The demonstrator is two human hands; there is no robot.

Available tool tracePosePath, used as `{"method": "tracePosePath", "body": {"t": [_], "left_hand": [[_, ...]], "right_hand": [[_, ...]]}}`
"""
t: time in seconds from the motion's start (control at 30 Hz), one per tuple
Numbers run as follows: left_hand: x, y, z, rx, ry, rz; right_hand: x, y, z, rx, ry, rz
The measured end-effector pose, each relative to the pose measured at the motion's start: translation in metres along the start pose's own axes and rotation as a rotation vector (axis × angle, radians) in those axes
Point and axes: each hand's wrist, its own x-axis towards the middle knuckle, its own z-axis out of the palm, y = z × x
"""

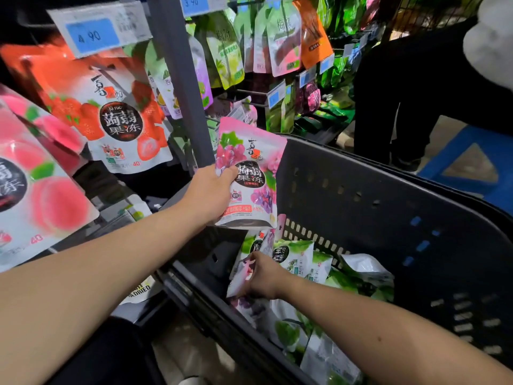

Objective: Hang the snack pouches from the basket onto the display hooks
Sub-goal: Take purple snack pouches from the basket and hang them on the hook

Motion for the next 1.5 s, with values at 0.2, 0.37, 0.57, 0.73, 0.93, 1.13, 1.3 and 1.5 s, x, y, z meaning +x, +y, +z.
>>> {"method": "tracePosePath", "body": {"t": [0.2, 0.37, 0.57, 0.73, 0.93, 1.13, 1.3, 1.5], "left_hand": [[-0.004, 0.004, -0.004, -0.078, -0.008, -0.074], [-0.005, 0.005, -0.005, -0.085, -0.017, -0.082], [-0.004, 0.004, -0.002, -0.104, -0.016, -0.101], [-0.006, 0.007, -0.003, -0.086, -0.019, -0.089], [-0.017, 0.015, -0.015, -0.101, 0.063, -0.04], [-0.048, 0.025, -0.044, -0.114, 0.229, -0.006], [-0.084, 0.026, -0.077, -0.104, 0.36, -0.032], [-0.141, 0.03, -0.126, -0.061, 0.473, -0.035]], "right_hand": [[0.0, 0.015, -0.006, 0.019, -0.045, 0.132], [-0.001, 0.023, -0.009, -0.098, -0.1, 0.135], [-0.005, 0.03, -0.016, -0.137, -0.172, 0.211], [-0.012, 0.038, -0.025, -0.147, -0.261, 0.286], [-0.025, 0.035, -0.044, -0.005, -0.154, 0.253], [-0.05, 0.002, -0.081, 0.11, 0.021, 0.094], [-0.077, -0.046, -0.109, 0.116, 0.229, -0.045], [-0.11, -0.123, -0.126, 0.286, 0.461, -0.191]]}}
